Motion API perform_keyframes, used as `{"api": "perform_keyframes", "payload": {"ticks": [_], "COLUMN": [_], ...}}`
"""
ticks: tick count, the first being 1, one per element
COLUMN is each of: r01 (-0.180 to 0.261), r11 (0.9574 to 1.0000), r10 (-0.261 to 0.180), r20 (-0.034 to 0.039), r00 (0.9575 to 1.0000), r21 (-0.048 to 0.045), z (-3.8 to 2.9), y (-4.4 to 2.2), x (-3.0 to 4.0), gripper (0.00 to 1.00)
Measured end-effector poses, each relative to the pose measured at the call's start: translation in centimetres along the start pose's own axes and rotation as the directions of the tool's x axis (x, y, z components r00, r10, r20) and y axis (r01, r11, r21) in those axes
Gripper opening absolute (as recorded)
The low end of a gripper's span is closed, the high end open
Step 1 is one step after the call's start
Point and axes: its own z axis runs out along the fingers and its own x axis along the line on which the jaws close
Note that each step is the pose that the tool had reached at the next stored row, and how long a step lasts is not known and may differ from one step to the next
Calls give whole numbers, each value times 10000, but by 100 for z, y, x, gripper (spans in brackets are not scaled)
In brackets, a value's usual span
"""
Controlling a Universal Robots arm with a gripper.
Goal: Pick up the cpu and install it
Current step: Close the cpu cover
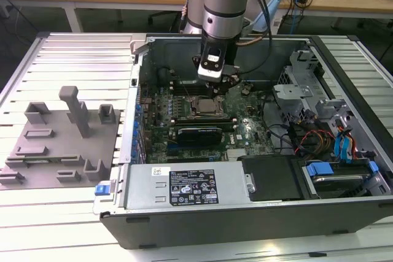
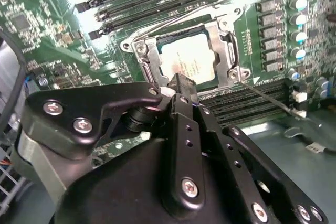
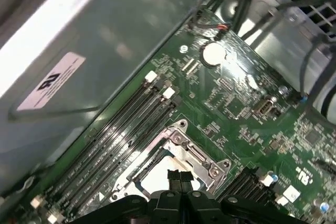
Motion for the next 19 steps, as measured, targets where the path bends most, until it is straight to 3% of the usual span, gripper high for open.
{"api": "perform_keyframes", "payload": {"ticks": [5,9,11,13,16,18,19], "r01": [1006,1725,2188,2711,3238,3636,3869], "r11": [9949,9850,9758,9625,9461,9316,9221], "r10": [-1006,-1725,-2189,-2712,-3238,-3636,-3869], "r20": [-2,-4,-4,-5,-5,-5,-5], "r00": [9949,9850,9758,9625,9461,9316,9221], "r21": [-9,-16,-22,-27,-32,-36,-39], "z": [1,2,3,4,6,7,7], "y": [0,0,0,0,0,-1,-1], "x": [0,0,0,0,0,0,0], "gripper": [11,11,11,11,11,11,11]}}
